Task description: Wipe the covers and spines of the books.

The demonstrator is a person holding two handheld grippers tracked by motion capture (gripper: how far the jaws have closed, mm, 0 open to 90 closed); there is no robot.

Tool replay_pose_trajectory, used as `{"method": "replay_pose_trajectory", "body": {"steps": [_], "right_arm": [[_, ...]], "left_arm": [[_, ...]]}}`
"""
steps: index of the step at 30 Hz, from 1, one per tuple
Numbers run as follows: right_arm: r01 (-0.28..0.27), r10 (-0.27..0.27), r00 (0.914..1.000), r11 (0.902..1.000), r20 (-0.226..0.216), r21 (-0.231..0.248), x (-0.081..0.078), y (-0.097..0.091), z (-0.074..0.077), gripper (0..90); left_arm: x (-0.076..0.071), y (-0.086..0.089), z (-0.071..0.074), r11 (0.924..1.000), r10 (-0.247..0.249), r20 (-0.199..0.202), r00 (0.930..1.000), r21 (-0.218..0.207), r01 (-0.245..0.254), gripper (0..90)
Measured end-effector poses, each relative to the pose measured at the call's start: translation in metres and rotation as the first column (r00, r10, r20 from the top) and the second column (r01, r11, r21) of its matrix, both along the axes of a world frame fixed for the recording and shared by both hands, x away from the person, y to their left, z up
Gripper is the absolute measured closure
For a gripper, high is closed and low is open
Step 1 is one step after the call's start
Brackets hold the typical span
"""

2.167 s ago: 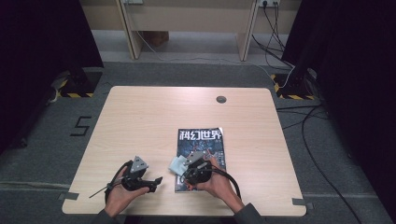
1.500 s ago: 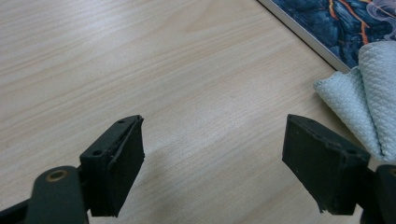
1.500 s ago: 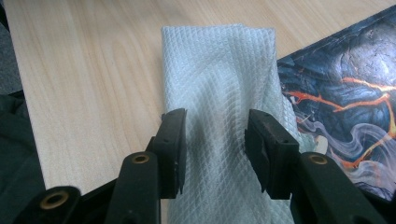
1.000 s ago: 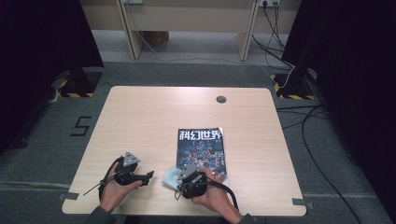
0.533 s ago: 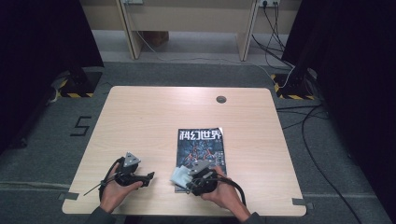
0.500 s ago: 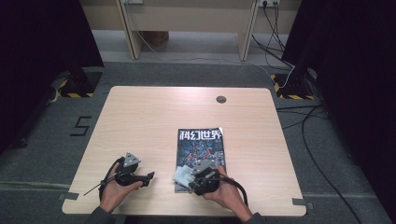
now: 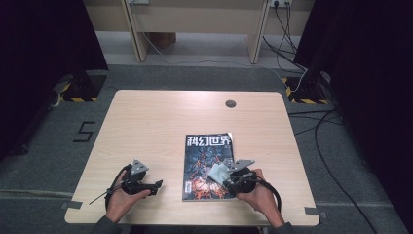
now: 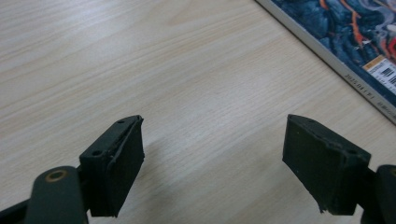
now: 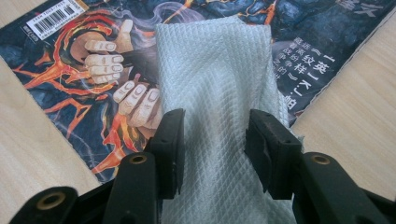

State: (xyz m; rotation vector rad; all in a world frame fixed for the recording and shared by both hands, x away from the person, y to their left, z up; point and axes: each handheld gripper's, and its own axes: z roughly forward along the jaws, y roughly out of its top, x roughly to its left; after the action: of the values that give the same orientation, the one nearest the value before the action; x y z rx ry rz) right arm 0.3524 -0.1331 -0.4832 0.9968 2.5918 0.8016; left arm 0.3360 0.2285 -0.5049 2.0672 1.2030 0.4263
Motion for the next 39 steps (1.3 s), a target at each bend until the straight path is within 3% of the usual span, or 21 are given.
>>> {"method": "replay_pose_trajectory", "body": {"steps": [2,4,8,14,17,22,25,31,39], "right_arm": [[-0.014,0.014,0.9999,0.9997,0.009,-0.019,-0.001,0.004,0.001,57.6],[-0.027,0.027,0.9996,0.9996,0.006,-0.008,-0.003,0.007,0.000,57.6],[-0.063,0.063,0.9980,0.9980,-0.006,0.008,-0.007,0.016,-0.001,57.4],[-0.068,0.068,0.9975,0.9974,-0.017,0.024,-0.005,0.017,-0.002,56.4],[-0.062,0.062,0.9980,0.9977,-0.008,0.026,0.000,0.016,-0.002,56.3],[0.001,-0.002,1.0000,0.9995,0.006,0.033,0.018,0.007,-0.003,56.5],[0.026,-0.027,0.9995,0.9990,0.014,0.036,0.027,0.005,-0.004,56.8],[0.071,-0.072,0.9972,0.9967,0.018,0.039,0.050,0.002,-0.004,57.4],[0.162,-0.163,0.9861,0.9859,0.032,0.045,0.091,0.002,-0.005,57.5]], "left_arm": [[-0.002,-0.007,0.000,0.9995,-0.012,-0.004,0.9999,-0.029,0.012,19.3],[-0.007,-0.021,-0.001,0.9970,-0.049,-0.017,0.9987,-0.061,0.048,18.8],[-0.016,-0.046,0.000,0.9913,-0.118,-0.002,0.9931,-0.059,0.117,17.9],[-0.014,-0.062,-0.003,0.9899,-0.127,-0.003,0.9919,-0.064,0.127,16.8],[-0.015,-0.068,-0.005,0.9877,-0.151,-0.006,0.9885,-0.041,0.151,17.0],[-0.015,-0.070,-0.007,0.9866,-0.161,0.000,0.9869,-0.025,0.161,15.9],[-0.013,-0.068,-0.009,0.9872,-0.151,-0.020,0.9883,-0.054,0.150,14.8],[-0.013,-0.068,-0.009,0.9876,-0.149,-0.020,0.9887,-0.053,0.148,14.3],[-0.013,-0.067,-0.010,0.9868,-0.155,-0.020,0.9878,-0.053,0.153,14.2]]}}
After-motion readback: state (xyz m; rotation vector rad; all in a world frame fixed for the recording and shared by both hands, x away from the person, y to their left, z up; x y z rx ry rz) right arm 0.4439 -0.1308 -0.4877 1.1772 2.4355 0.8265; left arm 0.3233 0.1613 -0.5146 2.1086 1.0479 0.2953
